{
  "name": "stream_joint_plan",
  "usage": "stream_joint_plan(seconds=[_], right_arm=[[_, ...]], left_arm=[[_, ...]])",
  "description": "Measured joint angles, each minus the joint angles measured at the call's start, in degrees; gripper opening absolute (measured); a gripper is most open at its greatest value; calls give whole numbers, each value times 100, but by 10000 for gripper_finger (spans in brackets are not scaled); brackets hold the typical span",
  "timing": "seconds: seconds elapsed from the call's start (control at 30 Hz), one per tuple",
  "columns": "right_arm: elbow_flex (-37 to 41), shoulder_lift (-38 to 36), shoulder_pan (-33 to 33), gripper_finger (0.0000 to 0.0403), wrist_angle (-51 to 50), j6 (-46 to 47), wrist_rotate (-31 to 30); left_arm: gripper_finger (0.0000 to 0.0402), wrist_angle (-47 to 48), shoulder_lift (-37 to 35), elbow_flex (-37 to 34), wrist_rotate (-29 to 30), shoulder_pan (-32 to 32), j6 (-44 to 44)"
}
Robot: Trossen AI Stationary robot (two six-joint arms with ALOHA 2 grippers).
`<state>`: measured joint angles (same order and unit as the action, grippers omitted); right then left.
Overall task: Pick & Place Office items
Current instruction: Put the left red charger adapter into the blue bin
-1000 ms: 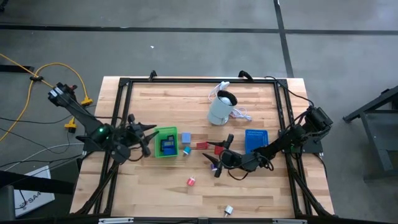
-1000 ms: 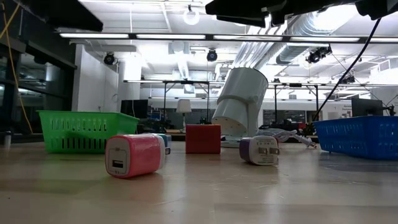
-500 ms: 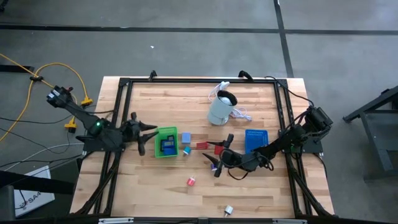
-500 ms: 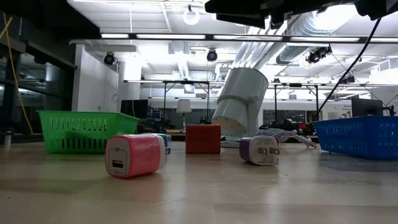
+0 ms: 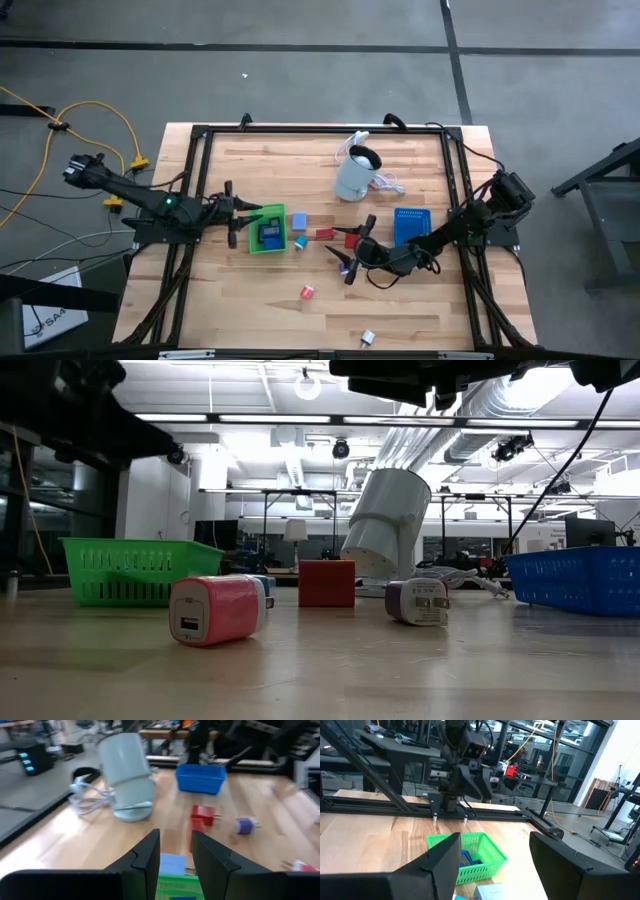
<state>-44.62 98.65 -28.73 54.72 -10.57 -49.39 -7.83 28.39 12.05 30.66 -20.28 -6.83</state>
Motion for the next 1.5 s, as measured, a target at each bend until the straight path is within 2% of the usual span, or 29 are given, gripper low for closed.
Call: stream_joint_plan(seconds=[0.1,0.23,0.47,0.7,1.1,1.5], right_arm=[[0,0,2,223,0,0,0],[0,0,0,223,0,31,1],[0,0,2,223,2,35,0],[0,0,2,223,10,42,0],[0,0,1,223,15,42,0],[0,0,2,223,44,33,0]], left_arm=[[103,-468,-8,-327,-382,240,63],[103,-661,-66,-535,-447,486,62],[103,-840,-237,-902,-1020,820,53],[103,-853,-417,-1082,-1019,980,42],[103,-44,-444,-1097,-1019,978,81],[103,334,-597,-1053,-1070,963,118]])
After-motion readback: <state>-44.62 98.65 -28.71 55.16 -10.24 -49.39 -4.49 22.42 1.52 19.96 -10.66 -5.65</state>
